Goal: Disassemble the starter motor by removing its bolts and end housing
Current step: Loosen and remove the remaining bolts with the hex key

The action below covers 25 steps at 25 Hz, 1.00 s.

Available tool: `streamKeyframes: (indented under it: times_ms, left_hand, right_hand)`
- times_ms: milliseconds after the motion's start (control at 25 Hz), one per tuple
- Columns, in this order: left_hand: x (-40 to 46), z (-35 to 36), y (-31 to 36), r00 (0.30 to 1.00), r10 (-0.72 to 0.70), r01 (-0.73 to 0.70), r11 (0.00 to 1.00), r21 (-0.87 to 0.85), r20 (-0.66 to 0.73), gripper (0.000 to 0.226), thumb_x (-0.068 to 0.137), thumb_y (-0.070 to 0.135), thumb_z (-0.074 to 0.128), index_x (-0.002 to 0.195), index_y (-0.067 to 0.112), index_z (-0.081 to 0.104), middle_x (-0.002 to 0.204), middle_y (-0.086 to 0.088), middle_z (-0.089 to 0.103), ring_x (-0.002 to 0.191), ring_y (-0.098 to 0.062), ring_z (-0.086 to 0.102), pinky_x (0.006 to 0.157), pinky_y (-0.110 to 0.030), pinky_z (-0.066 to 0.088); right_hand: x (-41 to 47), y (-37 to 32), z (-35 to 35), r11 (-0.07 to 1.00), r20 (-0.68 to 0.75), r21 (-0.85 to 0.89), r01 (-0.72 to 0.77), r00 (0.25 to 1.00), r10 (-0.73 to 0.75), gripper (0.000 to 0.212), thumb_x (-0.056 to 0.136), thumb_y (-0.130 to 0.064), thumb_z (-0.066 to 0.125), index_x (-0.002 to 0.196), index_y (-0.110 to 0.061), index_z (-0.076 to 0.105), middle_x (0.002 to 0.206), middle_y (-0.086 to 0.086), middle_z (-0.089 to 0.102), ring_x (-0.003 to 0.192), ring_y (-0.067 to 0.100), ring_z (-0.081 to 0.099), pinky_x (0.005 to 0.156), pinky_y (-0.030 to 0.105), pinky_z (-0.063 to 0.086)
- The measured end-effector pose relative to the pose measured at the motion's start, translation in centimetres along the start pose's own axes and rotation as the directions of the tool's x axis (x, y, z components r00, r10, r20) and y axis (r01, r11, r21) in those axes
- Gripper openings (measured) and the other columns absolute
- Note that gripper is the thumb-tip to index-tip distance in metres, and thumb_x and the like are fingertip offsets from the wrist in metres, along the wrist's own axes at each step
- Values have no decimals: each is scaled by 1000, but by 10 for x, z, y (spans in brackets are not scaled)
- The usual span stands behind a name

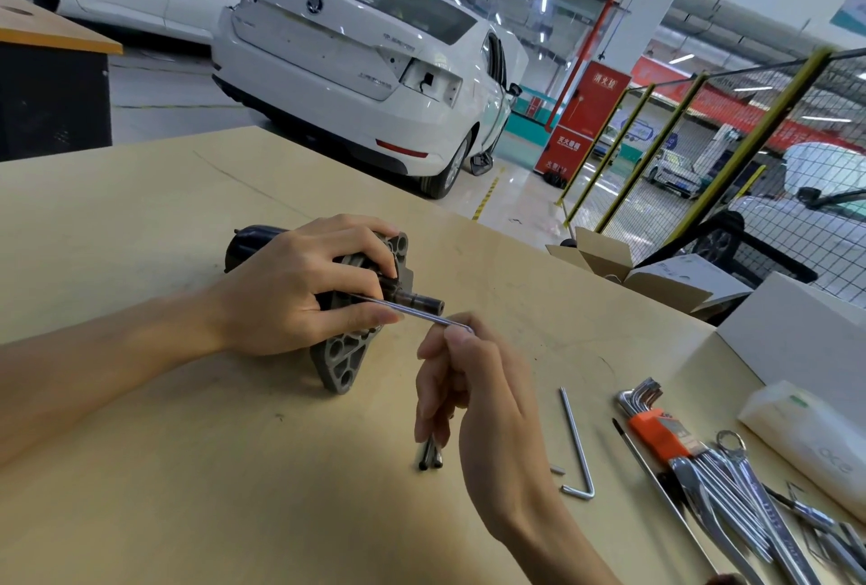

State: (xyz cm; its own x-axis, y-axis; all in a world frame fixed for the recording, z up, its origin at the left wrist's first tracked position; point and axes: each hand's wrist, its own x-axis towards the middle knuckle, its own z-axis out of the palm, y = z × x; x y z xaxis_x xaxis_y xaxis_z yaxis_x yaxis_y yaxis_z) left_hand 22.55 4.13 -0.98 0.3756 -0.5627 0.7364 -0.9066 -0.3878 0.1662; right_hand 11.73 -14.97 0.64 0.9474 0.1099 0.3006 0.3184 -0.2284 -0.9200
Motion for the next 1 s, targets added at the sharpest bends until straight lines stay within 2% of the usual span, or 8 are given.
streamKeyframes:
  times_ms: [120,280,440,640,840,1000]
  left_hand:
    - [-1,0,0,1000,16,-16,1000,3,-6,32,92,39,59,81,14,75,110,-1,67,132,-20,49,105,-41,43]
    - [-1,1,-2,1000,13,-13,1000,-3,-4,30,92,38,60,81,15,75,110,0,66,132,-22,50,103,-46,46]
    - [-1,1,-3,1000,16,-16,1000,1,-2,31,92,39,60,81,15,76,110,0,66,132,-22,51,102,-47,47]
    - [0,0,-2,1000,8,-8,1000,0,-9,31,91,39,60,80,14,75,109,-1,67,131,-21,51,104,-43,45]
    - [-1,0,0,1000,13,-13,1000,-2,3,31,92,40,60,81,16,75,109,-1,67,133,-21,49,104,-42,44]
    - [0,-1,0,1000,9,-9,1000,0,13,30,91,39,59,81,16,76,110,-2,67,133,-22,49,103,-43,44]
  right_hand:
    - [0,0,-1,1000,3,10,4,1000,-4,24,80,-25,37,76,-13,57,49,4,53,45,20,47,44,28,35]
    - [3,4,-3,1000,1,-12,6,1000,-6,23,75,-16,35,76,-13,59,50,6,57,43,17,48,43,23,36]
    - [8,7,-6,994,-20,-107,-11,1000,9,25,79,-18,35,77,-22,60,60,6,63,46,17,50,44,25,35]
    - [13,4,-22,964,85,-264,30,996,-7,35,101,-12,36,89,-29,65,75,2,65,54,14,59,50,30,43]
    - [10,2,-18,932,90,-355,72,995,-42,28,90,-24,36,92,-33,62,75,-5,65,55,11,59,52,27,44]
    - [7,-3,-19,898,127,-399,185,981,-145,30,82,-25,35,89,-29,64,82,-10,62,59,16,59,52,23,43]
